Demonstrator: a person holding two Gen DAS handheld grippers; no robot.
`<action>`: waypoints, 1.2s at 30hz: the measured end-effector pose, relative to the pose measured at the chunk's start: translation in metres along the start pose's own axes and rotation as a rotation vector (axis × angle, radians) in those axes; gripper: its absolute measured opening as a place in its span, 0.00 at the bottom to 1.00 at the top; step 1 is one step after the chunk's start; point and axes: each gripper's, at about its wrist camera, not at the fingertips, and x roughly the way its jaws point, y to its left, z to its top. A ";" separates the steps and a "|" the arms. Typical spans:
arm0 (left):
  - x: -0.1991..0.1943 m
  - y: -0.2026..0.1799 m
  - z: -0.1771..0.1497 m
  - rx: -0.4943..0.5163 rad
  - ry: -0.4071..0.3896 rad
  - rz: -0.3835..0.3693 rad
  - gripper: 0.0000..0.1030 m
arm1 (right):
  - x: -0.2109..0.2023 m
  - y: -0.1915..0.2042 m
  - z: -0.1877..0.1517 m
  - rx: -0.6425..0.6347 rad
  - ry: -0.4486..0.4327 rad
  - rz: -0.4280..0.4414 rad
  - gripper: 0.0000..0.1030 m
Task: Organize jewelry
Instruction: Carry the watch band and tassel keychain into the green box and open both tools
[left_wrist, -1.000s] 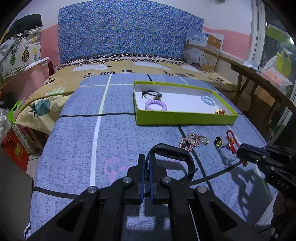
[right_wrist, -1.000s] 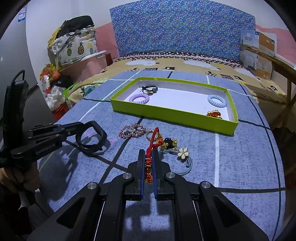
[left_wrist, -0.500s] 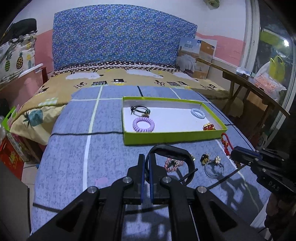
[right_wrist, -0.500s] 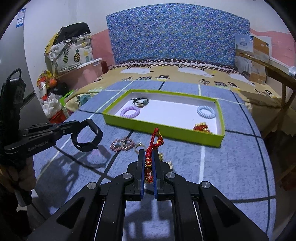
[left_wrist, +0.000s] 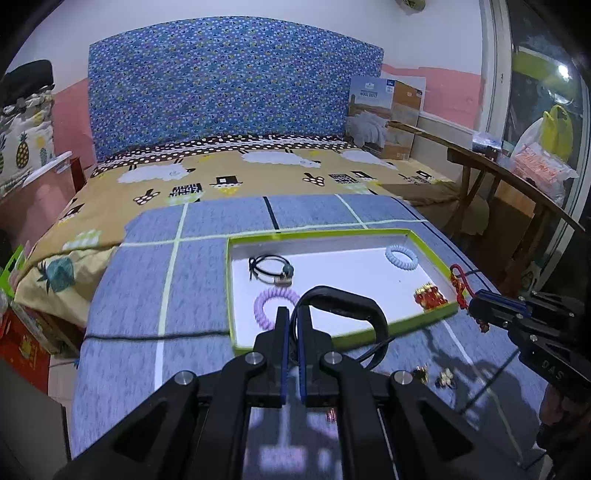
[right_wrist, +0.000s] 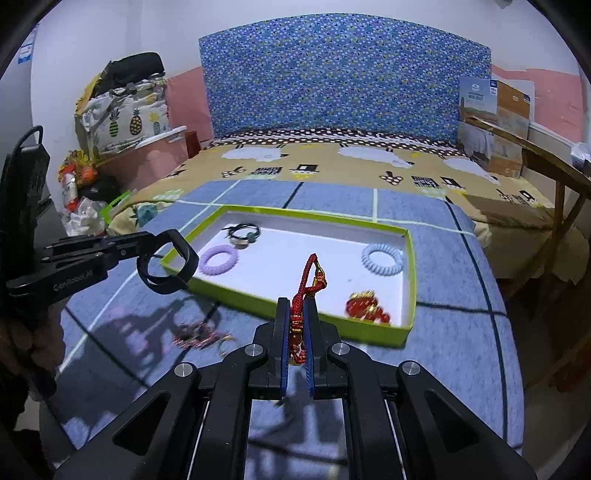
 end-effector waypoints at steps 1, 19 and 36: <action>0.004 -0.001 0.003 0.003 0.002 -0.002 0.04 | 0.003 -0.002 0.003 -0.002 0.000 -0.004 0.06; 0.097 -0.010 0.042 0.043 0.093 0.012 0.04 | 0.079 -0.059 0.033 0.055 0.080 -0.030 0.06; 0.137 -0.012 0.044 0.024 0.175 -0.005 0.04 | 0.110 -0.077 0.029 0.089 0.150 -0.058 0.07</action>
